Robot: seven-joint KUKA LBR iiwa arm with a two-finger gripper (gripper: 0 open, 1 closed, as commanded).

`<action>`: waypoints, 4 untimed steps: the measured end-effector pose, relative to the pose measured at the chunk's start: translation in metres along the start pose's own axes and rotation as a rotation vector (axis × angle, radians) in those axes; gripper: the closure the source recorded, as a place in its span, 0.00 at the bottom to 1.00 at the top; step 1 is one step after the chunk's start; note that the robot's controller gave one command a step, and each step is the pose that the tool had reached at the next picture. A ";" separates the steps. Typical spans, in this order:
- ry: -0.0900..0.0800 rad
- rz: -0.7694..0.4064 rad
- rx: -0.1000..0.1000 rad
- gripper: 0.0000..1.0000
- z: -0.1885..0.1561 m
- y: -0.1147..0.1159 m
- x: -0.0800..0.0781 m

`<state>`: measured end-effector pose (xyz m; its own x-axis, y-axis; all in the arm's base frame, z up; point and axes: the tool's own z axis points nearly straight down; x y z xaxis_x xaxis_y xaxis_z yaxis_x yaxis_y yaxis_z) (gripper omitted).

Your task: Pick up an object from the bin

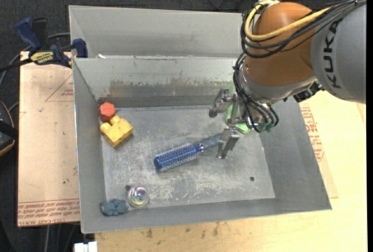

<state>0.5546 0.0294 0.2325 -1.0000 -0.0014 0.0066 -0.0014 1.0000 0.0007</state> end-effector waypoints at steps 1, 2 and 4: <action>-0.018 -0.070 0.001 0.00 -0.079 -0.018 0.016; 0.001 -0.100 -0.001 0.00 0.083 0.067 0.002; -0.007 -0.209 0.000 1.00 0.142 0.066 -0.006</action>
Offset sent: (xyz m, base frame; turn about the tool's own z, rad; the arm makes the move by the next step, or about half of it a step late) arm -0.0171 -0.0175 0.0743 -0.0730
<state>0.5598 0.0957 0.0908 -0.9780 -0.2085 -0.0006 -0.2085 0.9780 0.0015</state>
